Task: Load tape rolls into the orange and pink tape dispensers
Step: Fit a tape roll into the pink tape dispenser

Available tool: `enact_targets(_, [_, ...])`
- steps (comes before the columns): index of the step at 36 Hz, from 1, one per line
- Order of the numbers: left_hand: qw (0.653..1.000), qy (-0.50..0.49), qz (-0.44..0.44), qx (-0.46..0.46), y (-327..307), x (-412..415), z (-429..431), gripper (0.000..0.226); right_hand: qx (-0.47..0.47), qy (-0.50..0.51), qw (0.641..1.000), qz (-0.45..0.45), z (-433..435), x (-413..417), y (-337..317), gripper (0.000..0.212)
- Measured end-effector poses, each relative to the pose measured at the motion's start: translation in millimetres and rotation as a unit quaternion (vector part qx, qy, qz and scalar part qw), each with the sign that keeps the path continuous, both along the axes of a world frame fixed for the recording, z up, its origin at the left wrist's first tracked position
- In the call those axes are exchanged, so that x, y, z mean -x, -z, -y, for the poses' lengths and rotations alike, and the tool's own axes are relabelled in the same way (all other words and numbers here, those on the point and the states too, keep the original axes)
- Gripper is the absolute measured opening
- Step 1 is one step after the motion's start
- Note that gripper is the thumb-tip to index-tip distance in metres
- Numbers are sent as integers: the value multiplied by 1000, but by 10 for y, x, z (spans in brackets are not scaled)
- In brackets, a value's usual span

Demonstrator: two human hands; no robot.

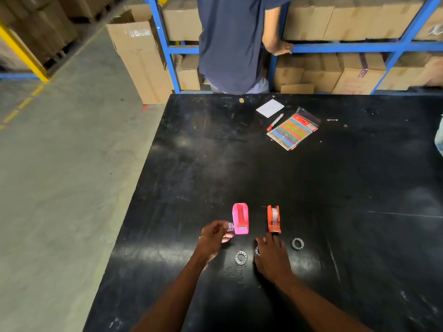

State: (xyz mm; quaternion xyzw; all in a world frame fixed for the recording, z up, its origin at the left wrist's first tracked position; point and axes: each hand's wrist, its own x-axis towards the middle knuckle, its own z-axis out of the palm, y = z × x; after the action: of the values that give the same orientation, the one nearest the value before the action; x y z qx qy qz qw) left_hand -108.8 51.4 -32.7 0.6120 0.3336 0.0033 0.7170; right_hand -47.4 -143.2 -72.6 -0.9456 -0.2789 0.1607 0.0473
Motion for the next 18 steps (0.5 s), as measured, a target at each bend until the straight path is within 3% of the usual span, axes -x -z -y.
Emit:
enact_targets(4, [1000,-7,-9,8,15,19,-24,12,-23,-51,998,38,-145,158,-77,42])
enact_targets(8, [999,-2,-27,17,50,44,-28,16,-13,-113,994,1,-235,242,27,49])
enact_targets(12, [999,5,-44,10,11,74,-21,16,-15,-111,993,-37,-300,250,108,46])
enact_targets(15, [999,9,-42,-2,-40,109,-14,15,-129,-35,986,-104,-302,175,67,46])
enact_targets(18, [999,19,-43,-6,-61,124,-3,16,-303,50,935,-176,-284,45,-60,37])
